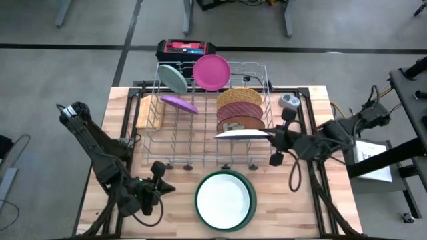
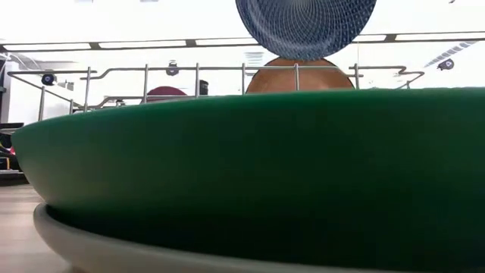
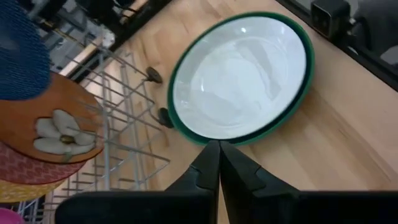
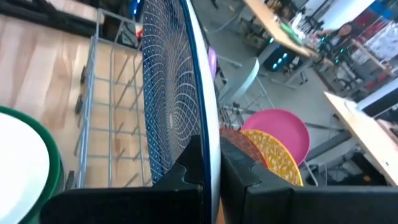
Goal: Sort dishes
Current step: Put the blue plate into the dishwasher rack, then put the white plate into the dishwasher rack
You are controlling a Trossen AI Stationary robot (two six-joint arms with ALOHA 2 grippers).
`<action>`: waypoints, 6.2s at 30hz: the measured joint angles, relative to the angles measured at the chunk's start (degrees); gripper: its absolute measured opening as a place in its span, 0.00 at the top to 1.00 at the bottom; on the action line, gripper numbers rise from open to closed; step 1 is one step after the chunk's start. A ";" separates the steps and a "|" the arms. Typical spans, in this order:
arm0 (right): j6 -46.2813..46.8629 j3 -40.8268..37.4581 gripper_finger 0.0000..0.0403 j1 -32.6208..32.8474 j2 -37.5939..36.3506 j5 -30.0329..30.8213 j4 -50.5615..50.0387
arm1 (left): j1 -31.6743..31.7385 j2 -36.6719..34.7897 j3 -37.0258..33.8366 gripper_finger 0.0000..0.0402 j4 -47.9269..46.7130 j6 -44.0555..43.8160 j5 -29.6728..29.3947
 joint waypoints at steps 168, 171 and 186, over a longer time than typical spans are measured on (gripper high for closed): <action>91.27 -28.90 0.64 27.57 8.02 -19.16 18.41 | 1.89 25.98 1.29 1.00 23.18 -13.40 6.51; 92.24 -28.84 0.65 27.94 12.88 -19.42 23.53 | 1.89 27.24 1.29 1.00 23.77 -13.21 3.66; 87.12 -25.52 0.65 23.29 30.17 -13.91 38.05 | 4.99 30.07 1.18 1.00 28.24 -10.00 0.71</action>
